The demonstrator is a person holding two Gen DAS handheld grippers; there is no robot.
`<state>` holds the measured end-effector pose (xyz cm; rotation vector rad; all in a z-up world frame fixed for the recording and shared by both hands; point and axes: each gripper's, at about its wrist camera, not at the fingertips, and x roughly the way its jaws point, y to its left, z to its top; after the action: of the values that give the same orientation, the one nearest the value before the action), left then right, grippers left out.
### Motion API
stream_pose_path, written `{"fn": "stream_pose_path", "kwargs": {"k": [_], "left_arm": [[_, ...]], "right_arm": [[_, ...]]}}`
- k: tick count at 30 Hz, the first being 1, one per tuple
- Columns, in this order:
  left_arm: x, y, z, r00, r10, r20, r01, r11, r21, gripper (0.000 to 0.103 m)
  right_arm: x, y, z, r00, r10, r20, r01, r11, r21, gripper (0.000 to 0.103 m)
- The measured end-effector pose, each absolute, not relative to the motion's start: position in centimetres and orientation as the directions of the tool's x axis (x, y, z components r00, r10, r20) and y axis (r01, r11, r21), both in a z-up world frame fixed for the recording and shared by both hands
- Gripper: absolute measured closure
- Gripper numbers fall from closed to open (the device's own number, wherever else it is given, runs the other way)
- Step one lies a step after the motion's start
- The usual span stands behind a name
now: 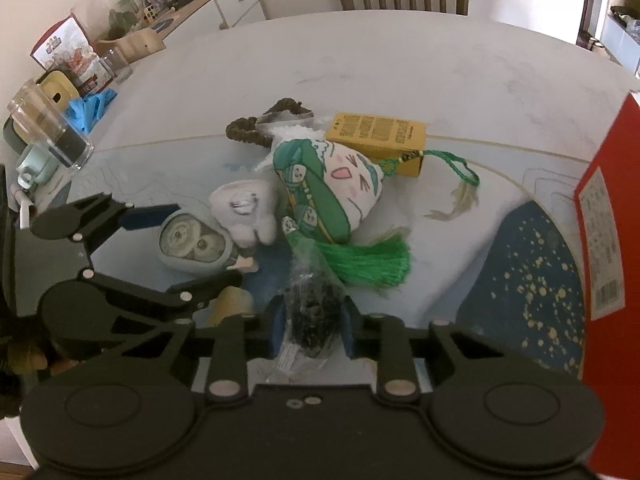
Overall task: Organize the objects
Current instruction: 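Grasp the mint-green tape dispenser with the left gripper while the right grasps the clear bag, then carry the tape dispenser and clear bag over the red box with both grippers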
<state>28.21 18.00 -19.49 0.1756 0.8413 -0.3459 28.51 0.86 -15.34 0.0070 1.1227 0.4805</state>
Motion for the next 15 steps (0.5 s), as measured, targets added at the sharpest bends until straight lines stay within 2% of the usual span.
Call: {"fn": "stream_pose_path", "kwargs": {"k": [11, 15], "left_arm": [[24.4, 18.0, -17.3, 0.631, -0.199, -0.750, 0.239, 0.969, -0.056, 0.016], [23.1, 17.0, -15.4, 0.646, -0.215, -0.733, 0.252, 0.966, -0.061, 0.016]], "right_arm": [[25.9, -2.1, -13.8, 0.366, 0.415, -0.833, -0.364, 0.887, 0.283, 0.080], [24.9, -3.3, -12.2, 0.392, 0.439, -0.809, -0.370, 0.880, 0.298, 0.080]]}}
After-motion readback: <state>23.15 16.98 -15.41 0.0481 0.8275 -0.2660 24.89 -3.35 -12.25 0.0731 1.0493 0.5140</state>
